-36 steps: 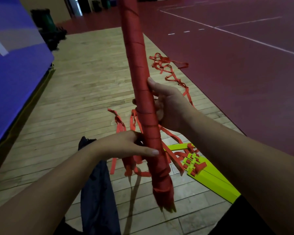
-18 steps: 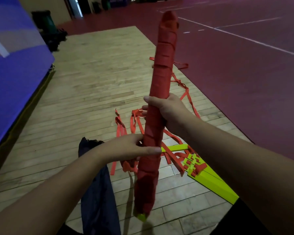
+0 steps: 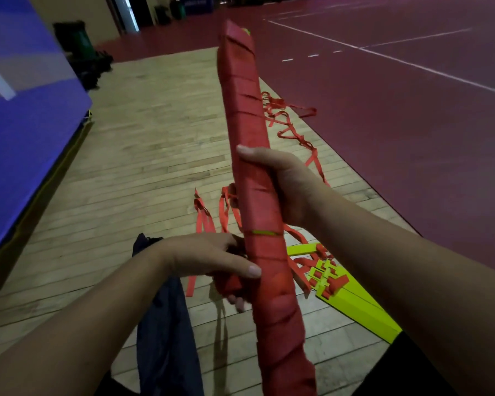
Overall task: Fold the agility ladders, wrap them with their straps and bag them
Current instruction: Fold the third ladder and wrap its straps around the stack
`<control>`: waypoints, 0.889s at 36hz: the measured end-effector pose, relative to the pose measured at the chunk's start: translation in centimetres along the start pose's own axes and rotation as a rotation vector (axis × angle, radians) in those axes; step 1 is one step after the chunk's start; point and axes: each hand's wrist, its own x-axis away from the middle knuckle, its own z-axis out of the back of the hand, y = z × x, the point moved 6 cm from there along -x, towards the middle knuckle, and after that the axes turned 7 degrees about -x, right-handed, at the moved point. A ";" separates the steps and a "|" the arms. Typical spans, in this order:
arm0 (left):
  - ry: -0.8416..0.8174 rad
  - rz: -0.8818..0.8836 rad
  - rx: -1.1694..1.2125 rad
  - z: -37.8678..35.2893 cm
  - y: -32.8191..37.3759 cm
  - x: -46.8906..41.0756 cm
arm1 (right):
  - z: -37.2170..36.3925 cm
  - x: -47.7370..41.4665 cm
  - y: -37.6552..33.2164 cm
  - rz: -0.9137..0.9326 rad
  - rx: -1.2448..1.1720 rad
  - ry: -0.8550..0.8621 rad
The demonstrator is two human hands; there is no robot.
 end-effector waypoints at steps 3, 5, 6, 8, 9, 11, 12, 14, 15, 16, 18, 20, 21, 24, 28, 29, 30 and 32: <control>0.011 0.122 -0.185 0.7 -1.2 0.0 | 0.6 -0.4 0.6 -0.041 0.002 0.021; 0.085 0.121 -0.271 1.0 -1.0 -0.2 | 1.4 -0.8 0.7 -0.014 0.086 0.104; 0.144 0.127 -0.290 1.2 -0.9 -0.4 | 2.0 -1.0 0.5 0.035 0.151 0.165; 0.284 0.148 -0.344 1.3 -0.6 -0.9 | 2.6 -1.2 0.1 0.136 0.241 0.282; 0.355 0.150 -0.388 1.3 -0.5 -1.3 | 2.7 -1.3 0.0 0.165 0.263 0.328; 0.459 0.165 -0.482 1.3 -0.6 -1.9 | 2.8 -1.3 0.2 0.167 0.269 0.363; 0.491 0.169 -0.489 1.4 -0.7 -1.9 | 2.6 -1.3 0.3 0.152 0.240 0.346; 0.478 0.134 -0.416 1.6 -0.7 -1.9 | 1.8 -1.0 0.2 0.110 0.137 0.261; 0.442 0.112 -0.364 1.6 -0.6 -1.8 | 1.3 -0.8 -0.1 0.099 0.082 0.204; 0.411 0.084 -0.307 1.7 -0.4 -1.6 | 0.9 -0.6 -0.4 0.099 0.030 0.147; 0.361 0.007 -0.169 1.6 0.2 -0.9 | 0.5 -0.2 -0.9 0.096 -0.052 0.068; 0.296 -0.075 -0.043 1.2 0.9 -0.2 | -0.1 0.3 -1.0 0.060 -0.093 -0.025; 0.248 -0.118 -0.001 0.8 1.2 -0.1 | -0.5 0.5 -1.0 0.034 -0.078 -0.074; 0.123 -0.165 0.077 -0.4 1.6 -0.2 | -0.8 0.6 -0.3 0.003 -0.009 -0.096; 0.132 -0.094 0.093 -0.1 1.2 -0.6 | -1.1 0.3 0.6 -0.070 -0.085 -0.131; 0.162 -0.064 0.026 0.2 1.0 -0.5 | -1.1 0.1 0.8 -0.084 -0.085 -0.132; 0.194 -0.027 -0.049 0.6 0.9 -0.3 | -0.7 -0.1 0.8 -0.080 -0.064 -0.111; 0.219 0.055 -0.201 1.1 0.2 -0.2 | 0.2 -0.6 0.6 -0.003 0.034 0.009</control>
